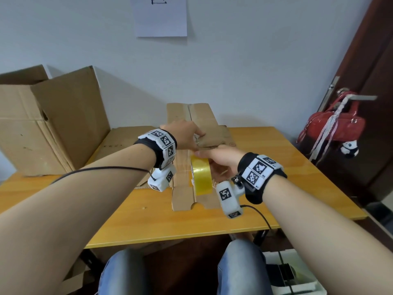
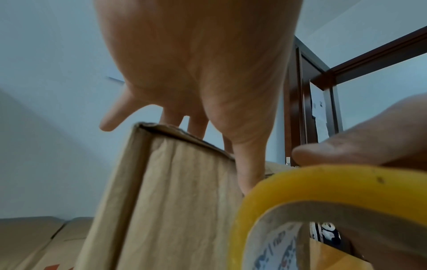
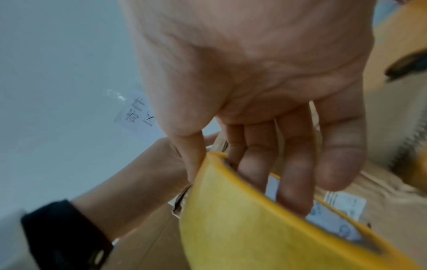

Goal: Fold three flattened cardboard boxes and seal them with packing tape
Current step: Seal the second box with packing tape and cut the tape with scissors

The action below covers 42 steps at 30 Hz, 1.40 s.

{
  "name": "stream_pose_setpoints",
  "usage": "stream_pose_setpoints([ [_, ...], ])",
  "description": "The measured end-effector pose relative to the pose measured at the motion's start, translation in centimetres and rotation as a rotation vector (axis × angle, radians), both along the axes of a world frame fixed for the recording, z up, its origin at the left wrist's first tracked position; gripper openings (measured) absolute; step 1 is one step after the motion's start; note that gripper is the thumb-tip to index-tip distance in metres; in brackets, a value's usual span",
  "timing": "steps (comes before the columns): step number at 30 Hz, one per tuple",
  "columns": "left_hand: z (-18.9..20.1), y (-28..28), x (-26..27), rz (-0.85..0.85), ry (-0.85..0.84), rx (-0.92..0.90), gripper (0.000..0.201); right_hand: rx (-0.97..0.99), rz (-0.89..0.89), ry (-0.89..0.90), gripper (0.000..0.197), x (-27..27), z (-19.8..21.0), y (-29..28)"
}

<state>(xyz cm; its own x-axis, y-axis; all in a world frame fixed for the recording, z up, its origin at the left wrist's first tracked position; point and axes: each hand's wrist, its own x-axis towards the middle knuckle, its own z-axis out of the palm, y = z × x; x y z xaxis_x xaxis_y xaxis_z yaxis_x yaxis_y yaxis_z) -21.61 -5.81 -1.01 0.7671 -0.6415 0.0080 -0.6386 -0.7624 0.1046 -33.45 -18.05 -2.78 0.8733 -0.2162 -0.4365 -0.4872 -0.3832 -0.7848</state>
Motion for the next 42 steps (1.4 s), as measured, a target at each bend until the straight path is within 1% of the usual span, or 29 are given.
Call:
stream_pose_setpoints([
  [3, 0.2, -0.1, -0.2, 0.009, -0.014, 0.009, 0.066, 0.14, -0.048, 0.037, 0.037, 0.2, -0.3, 0.2],
  [8, 0.3, -0.1, -0.5, 0.019, -0.019, 0.019, 0.067, 0.241, -0.088, 0.045, 0.034, 0.7, -0.7, 0.5],
  [10, 0.3, -0.1, -0.4, 0.019, -0.027, 0.021, 0.066, 0.249, -0.098, 0.02, 0.047, 0.6, -1.1, 0.5],
  [11, 0.2, -0.1, -0.3, 0.017, -0.028, 0.018, 0.066, 0.258, -0.095, 0.022, 0.051, 0.6, -1.3, 0.6],
  [14, 0.0, -0.1, -0.4, 0.02, -0.036, 0.025, 0.067, 0.236, -0.077, 0.039, 0.036, 0.7, -1.6, 0.4],
  [17, 0.0, 0.0, -0.7, 0.045, -0.062, 0.049, 0.066, 0.233, -0.077, 0.028, 0.038, 0.9, -2.0, -0.1],
  [20, 0.2, 0.0, -1.0, 0.054, -0.066, 0.056, 0.059, 0.243, -0.088, -0.016, 0.036, 0.8, -2.2, -0.2],
  [23, 0.4, -0.3, -1.2, 0.049, -0.048, 0.046, 0.056, 0.144, -0.11, -0.045, 0.041, 0.6, -1.9, -0.4],
  [25, 0.5, -0.5, -1.3, 0.049, -0.034, 0.051, 0.06, 0.069, -0.136, -0.049, 0.046, 0.4, -1.9, -1.2],
  [28, 0.6, -0.8, -1.0, 0.057, -0.013, 0.073, 0.067, 0.023, -0.172, -0.065, 0.049, 0.1, -2.3, -3.2],
  [31, 0.7, -1.2, -0.3, 0.084, -0.013, 0.093, 0.069, -0.039, -0.217, -0.079, 0.042, -0.1, -2.9, -5.8],
  [34, 0.9, -1.8, 0.7, 0.116, -0.024, 0.081, 0.068, -0.071, -0.309, -0.066, 0.027, 0.1, -4.0, -8.8],
  [36, 1.0, -1.9, 1.5, 0.128, -0.029, 0.064, 0.068, -0.103, -0.361, -0.057, 0.021, 0.6, -5.2, -10.9],
  [38, 0.9, -2.1, 2.5, 0.138, -0.038, 0.054, 0.069, -0.21, -0.386, -0.035, 0.019, 1.1, -6.2, -12.8],
  [40, 0.9, -2.4, 3.2, 0.138, -0.051, 0.052, 0.07, -0.365, -0.346, -0.004, 0.016, 1.5, -7.0, -14.3],
  [41, 1.0, -2.7, 3.5, 0.13, -0.055, 0.06, 0.072, -0.429, -0.317, 0.014, 0.017, 1.8, -7.4, -15.0],
  [42, 1.1, -3.0, 3.7, 0.12, -0.055, 0.08, 0.074, -0.47, -0.304, 0.034, 0.024, 2.2, -7.9, -15.7],
])
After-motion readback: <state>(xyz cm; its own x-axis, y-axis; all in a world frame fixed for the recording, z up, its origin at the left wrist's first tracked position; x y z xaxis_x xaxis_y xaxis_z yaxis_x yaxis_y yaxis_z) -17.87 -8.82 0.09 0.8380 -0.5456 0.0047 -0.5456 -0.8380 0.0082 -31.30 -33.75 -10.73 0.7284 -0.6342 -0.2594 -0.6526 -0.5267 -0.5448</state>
